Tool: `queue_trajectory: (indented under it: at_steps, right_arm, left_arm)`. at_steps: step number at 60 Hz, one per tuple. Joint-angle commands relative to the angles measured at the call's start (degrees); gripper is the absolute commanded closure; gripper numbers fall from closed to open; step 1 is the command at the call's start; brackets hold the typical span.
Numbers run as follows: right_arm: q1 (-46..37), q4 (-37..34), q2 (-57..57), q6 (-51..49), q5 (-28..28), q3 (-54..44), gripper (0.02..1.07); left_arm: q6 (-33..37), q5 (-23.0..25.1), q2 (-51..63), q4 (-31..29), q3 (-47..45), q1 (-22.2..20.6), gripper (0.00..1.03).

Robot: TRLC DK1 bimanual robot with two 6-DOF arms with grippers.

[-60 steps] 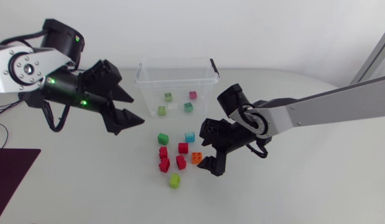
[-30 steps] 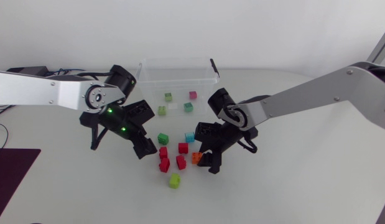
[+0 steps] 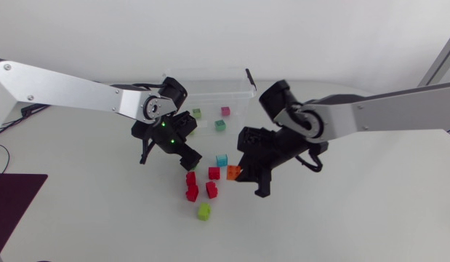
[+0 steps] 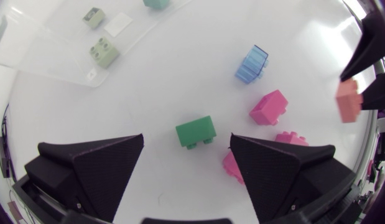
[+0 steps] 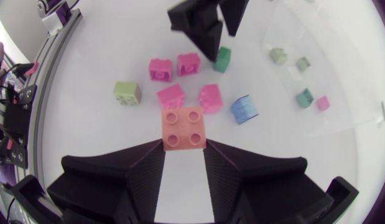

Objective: Pick up the duplo bricks and place them in the container

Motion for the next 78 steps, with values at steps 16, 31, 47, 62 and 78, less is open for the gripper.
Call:
queue_trajectory:
  at_steps: [16,31,47,62,78]
  right_arm:
    - [-5.99,-2.84,-14.95,4.75,-4.22,2.31,0.83]
    - [-11.44,10.52,-12.48,17.05,-4.84,7.32,0.83]
    - [-10.91,19.66,3.6,24.79,-0.62,19.18,0.83]
    - [-8.54,21.41,16.7,26.72,3.6,31.05,0.82]
    - [-8.8,20.89,15.73,26.19,5.36,30.87,0.12]
  left_arm:
    - [-8.99,-0.85,7.08,-0.54,4.56,-0.97,0.28]
    - [-10.66,-1.03,6.82,-0.28,3.5,-1.06,0.83]
    - [-8.37,-0.42,-3.64,0.16,-2.12,-0.36,0.84]
    - [-4.68,-0.42,-19.28,0.86,-5.55,-0.97,0.84]
    - [-3.36,3.8,-21.31,8.33,1.39,2.81,0.83]
